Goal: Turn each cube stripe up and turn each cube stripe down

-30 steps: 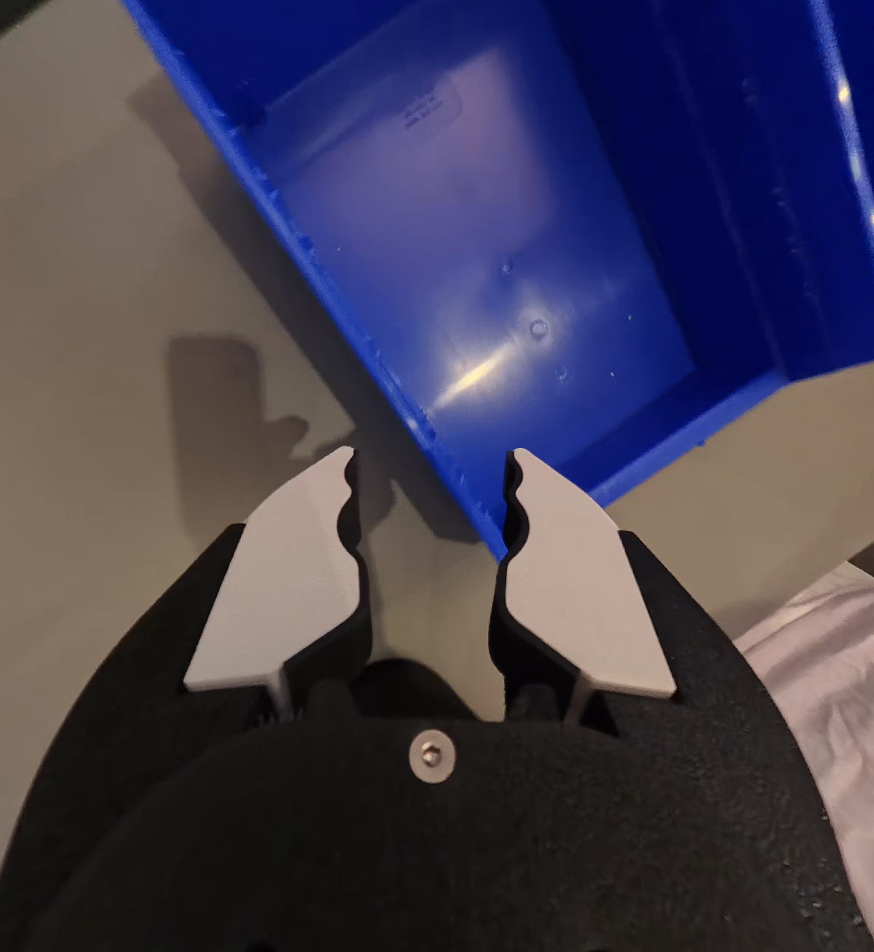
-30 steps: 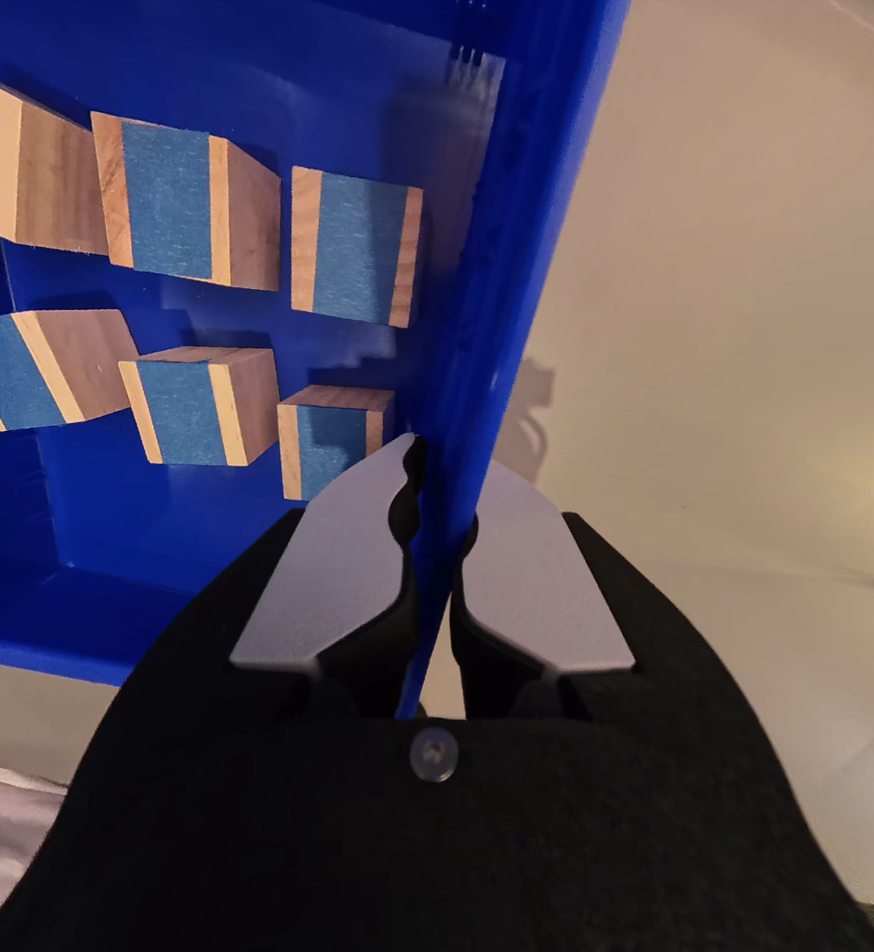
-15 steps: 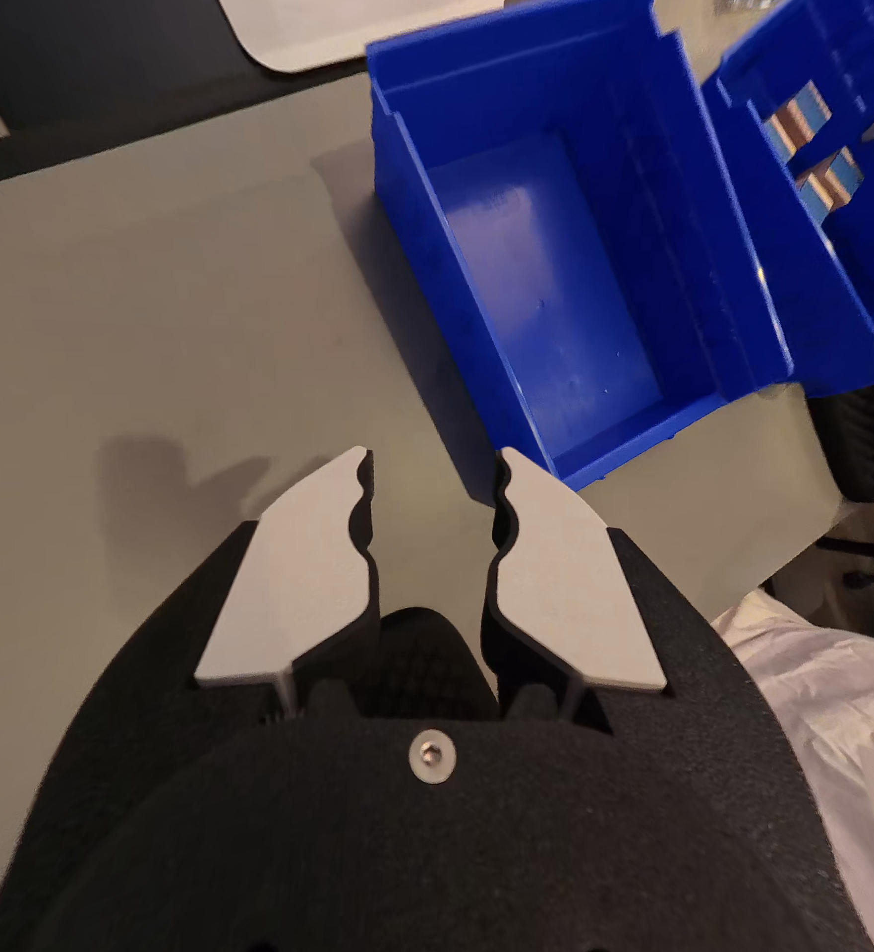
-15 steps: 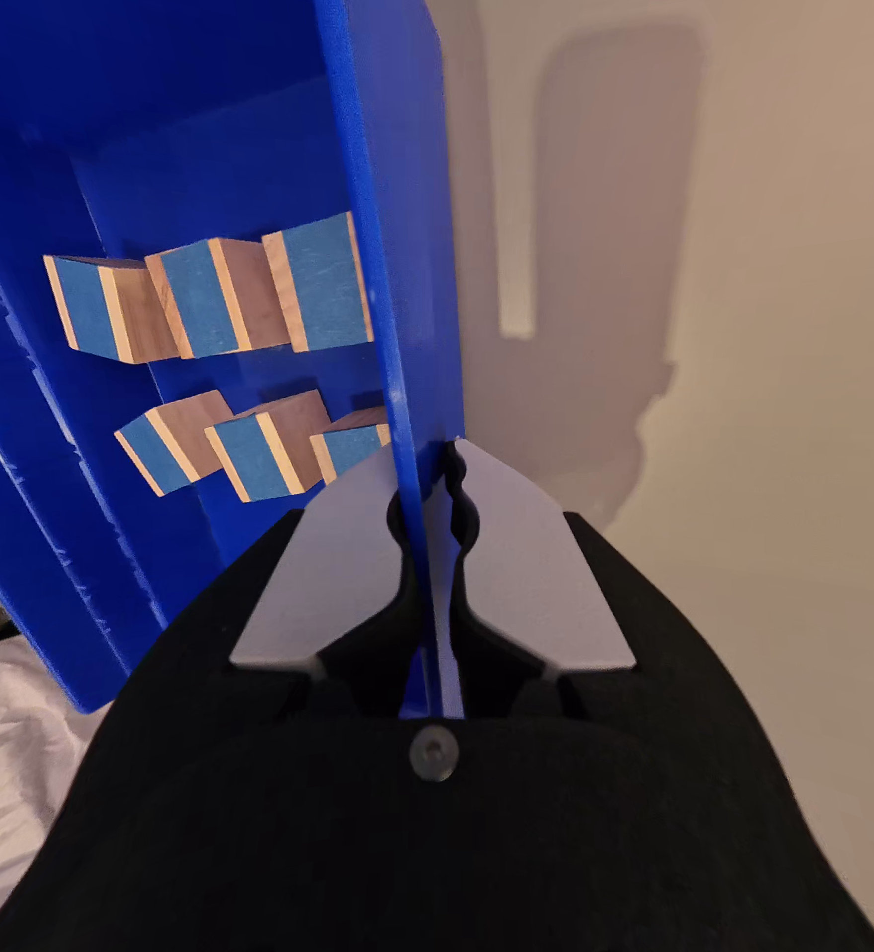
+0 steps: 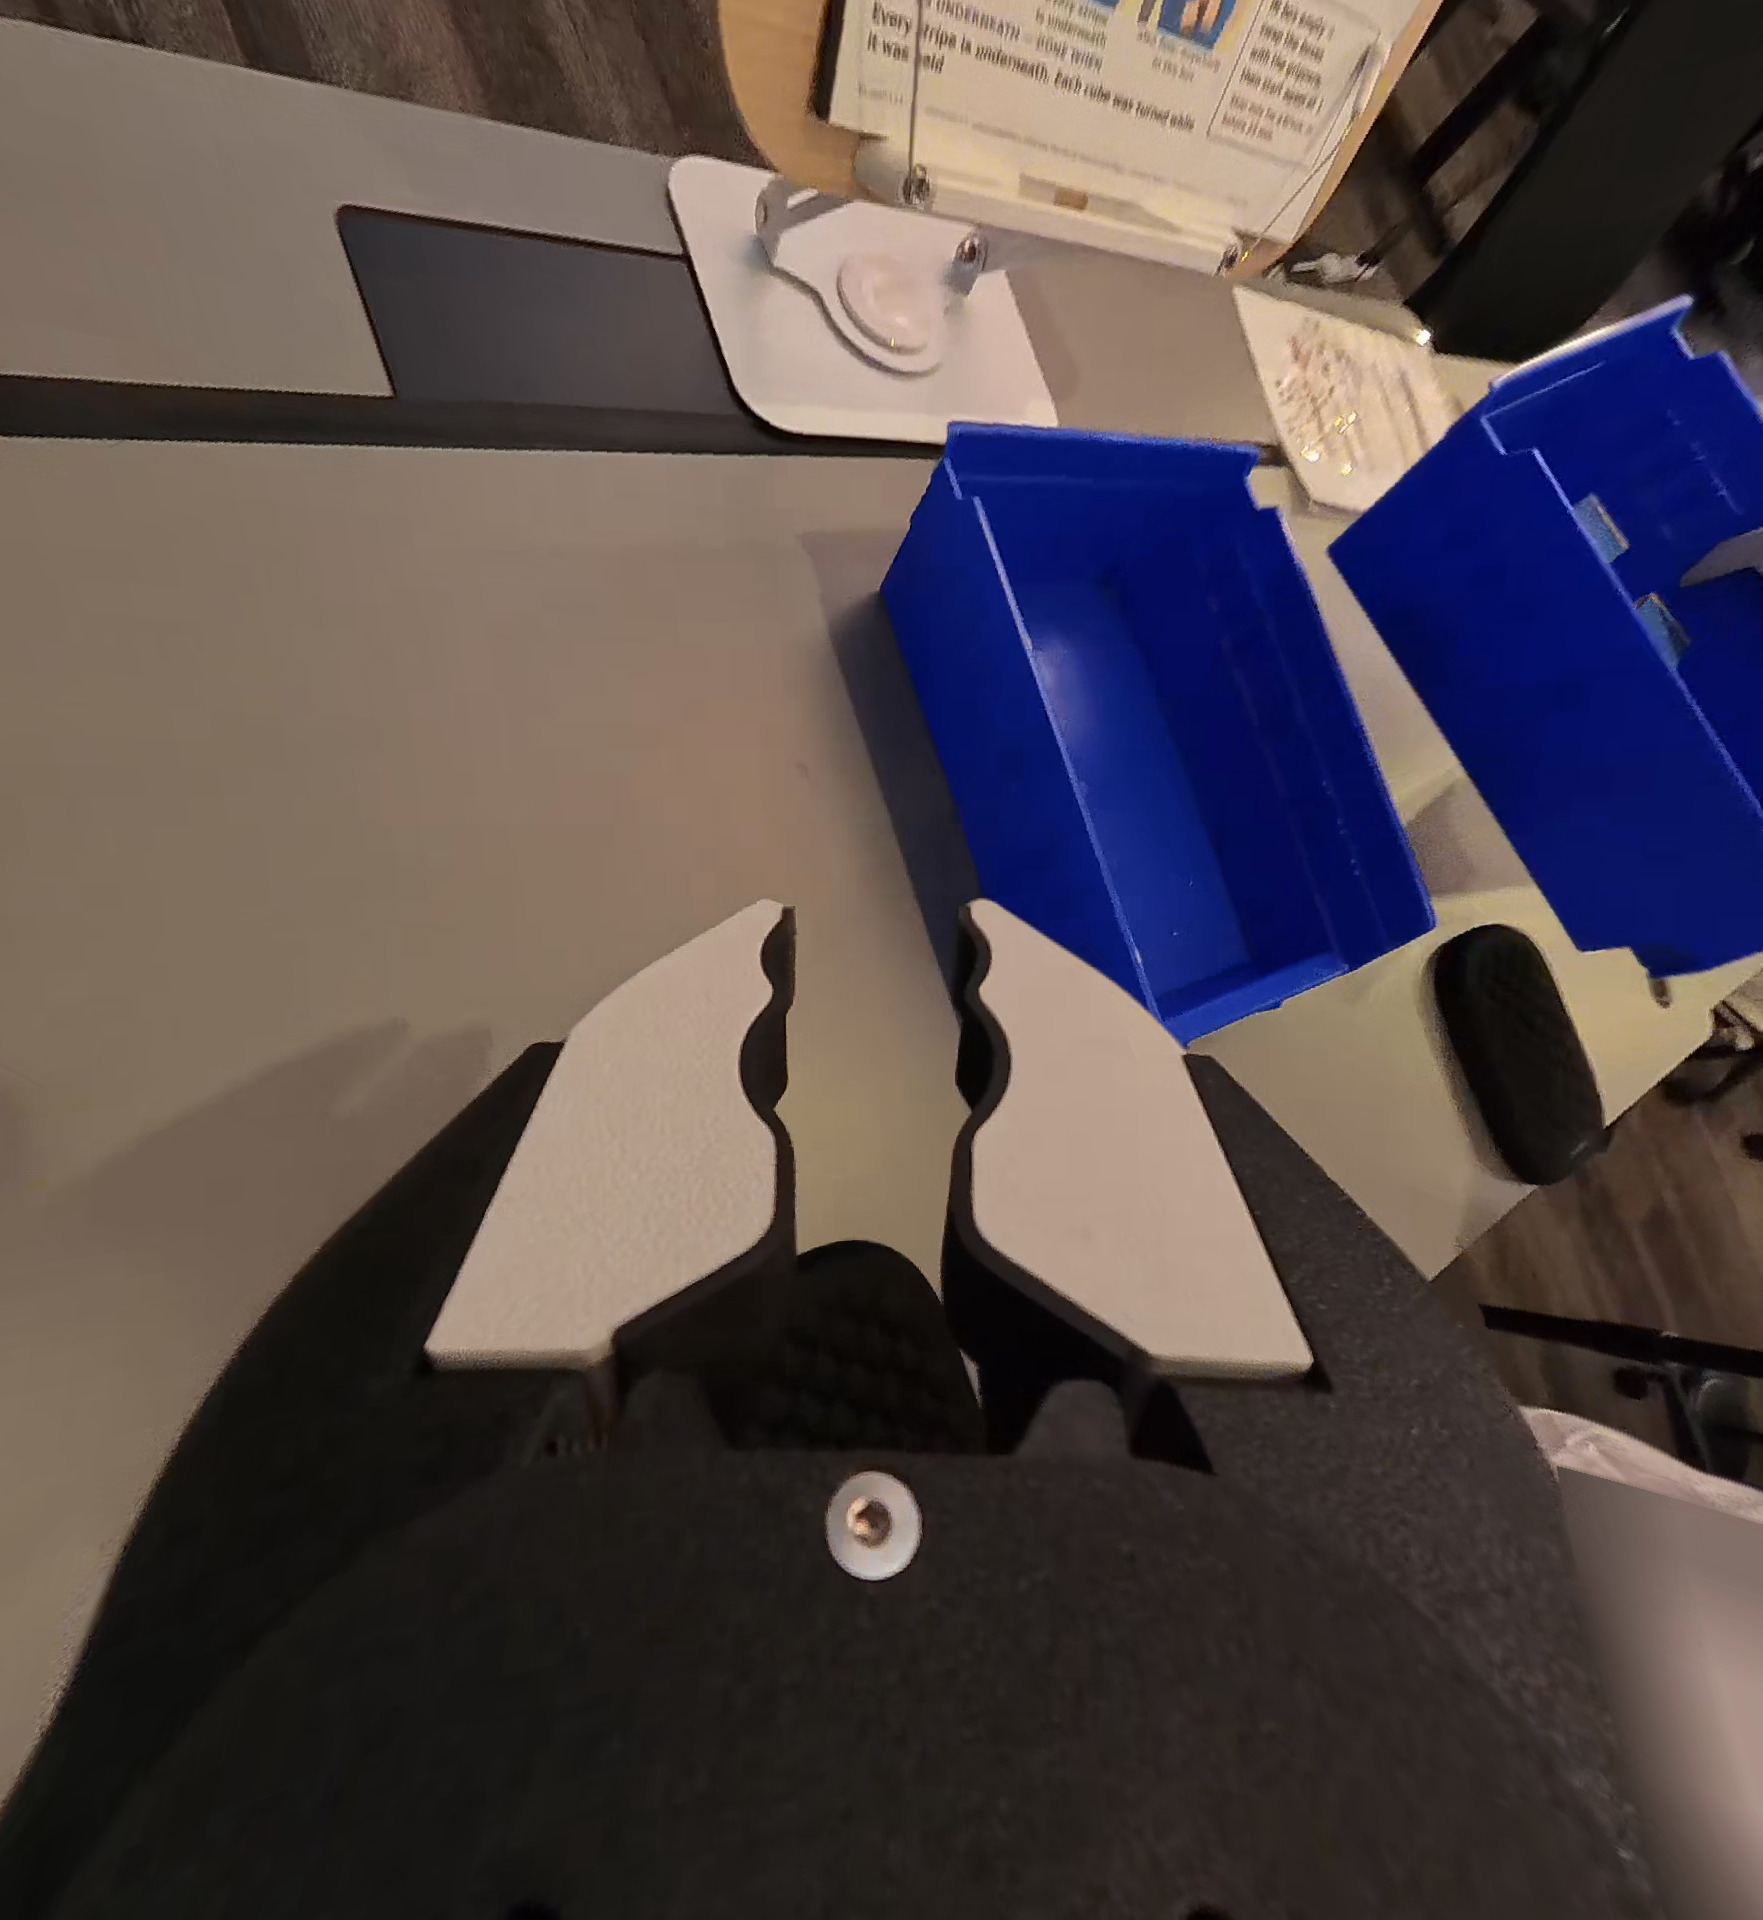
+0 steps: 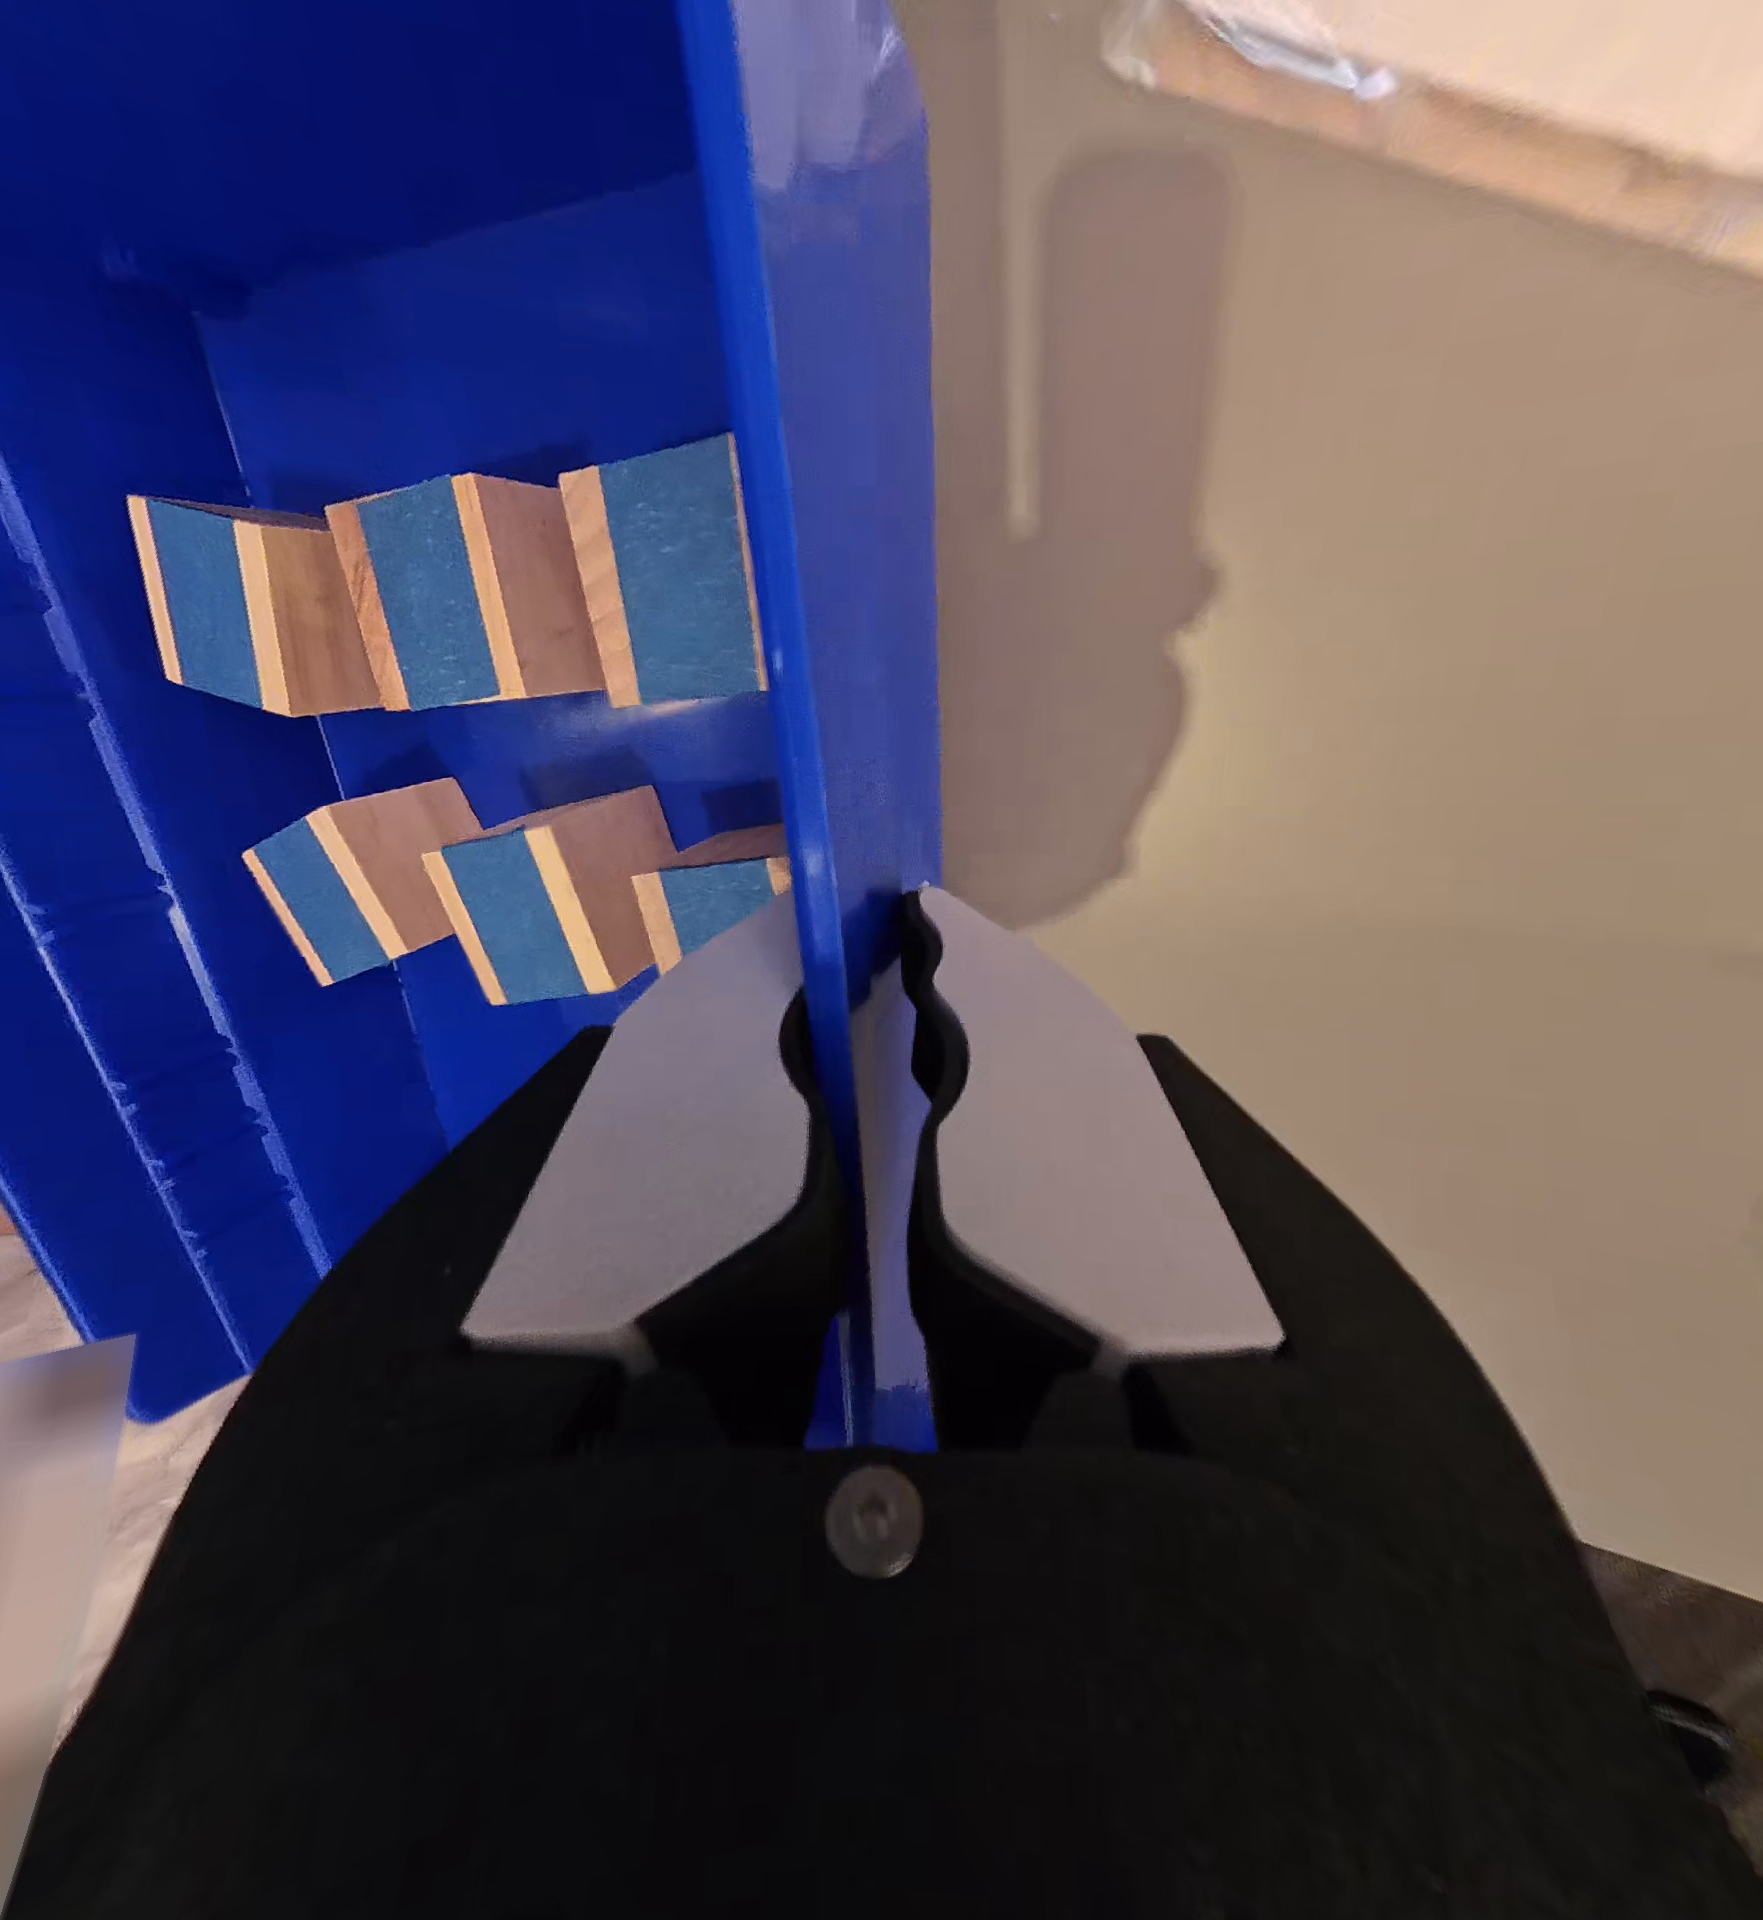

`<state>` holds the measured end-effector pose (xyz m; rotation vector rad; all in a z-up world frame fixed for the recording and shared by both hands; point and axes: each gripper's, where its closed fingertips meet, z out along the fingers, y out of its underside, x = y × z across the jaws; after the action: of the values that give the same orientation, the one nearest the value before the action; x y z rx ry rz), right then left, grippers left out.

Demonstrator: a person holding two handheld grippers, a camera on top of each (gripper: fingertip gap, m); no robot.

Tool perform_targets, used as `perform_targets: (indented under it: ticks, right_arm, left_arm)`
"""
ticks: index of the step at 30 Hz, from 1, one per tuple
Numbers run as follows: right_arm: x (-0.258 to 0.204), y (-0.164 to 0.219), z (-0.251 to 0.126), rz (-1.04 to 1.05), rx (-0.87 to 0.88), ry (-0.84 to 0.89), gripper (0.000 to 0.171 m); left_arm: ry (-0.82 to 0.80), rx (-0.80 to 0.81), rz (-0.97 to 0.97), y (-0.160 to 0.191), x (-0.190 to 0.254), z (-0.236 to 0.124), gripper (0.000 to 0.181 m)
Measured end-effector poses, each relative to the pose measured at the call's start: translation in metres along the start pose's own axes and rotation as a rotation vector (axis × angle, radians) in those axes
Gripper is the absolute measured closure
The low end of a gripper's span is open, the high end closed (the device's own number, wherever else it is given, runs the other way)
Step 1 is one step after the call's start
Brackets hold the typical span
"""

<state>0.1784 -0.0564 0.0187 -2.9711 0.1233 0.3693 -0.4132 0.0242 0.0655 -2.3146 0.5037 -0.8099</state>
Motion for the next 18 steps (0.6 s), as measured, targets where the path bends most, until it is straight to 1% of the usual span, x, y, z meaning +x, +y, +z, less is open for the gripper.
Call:
perform_targets:
  ticks: [3,6,9,13,16,18]
  right_arm:
    - [-0.066,-0.028,-0.010,-0.093,0.006,-0.007,0.162]
    - [-0.146,-0.057,-0.001,-0.199,-0.001,-0.043,0.162]
    - [-0.230,-0.082,0.025,-0.291,-0.019,-0.119,0.162]
    - [-0.336,-0.100,0.067,-0.401,-0.060,-0.233,0.161]
    - [-0.404,-0.108,0.098,-0.470,-0.078,-0.286,0.161]
    - [-0.440,-0.111,0.116,-0.512,-0.093,-0.297,0.161]
  left_arm:
    - [0.009,0.032,-0.040,0.000,-0.010,-0.010,0.154]
    - [-0.004,0.075,-0.082,0.002,-0.020,-0.024,0.154]
    - [-0.021,0.114,-0.124,0.011,-0.026,-0.045,0.154]
    - [-0.098,0.217,-0.162,0.022,-0.039,-0.084,0.153]
    - [-0.144,0.304,-0.215,0.032,-0.047,-0.112,0.151]
    - [-0.156,0.356,-0.229,0.038,-0.048,-0.128,0.150]
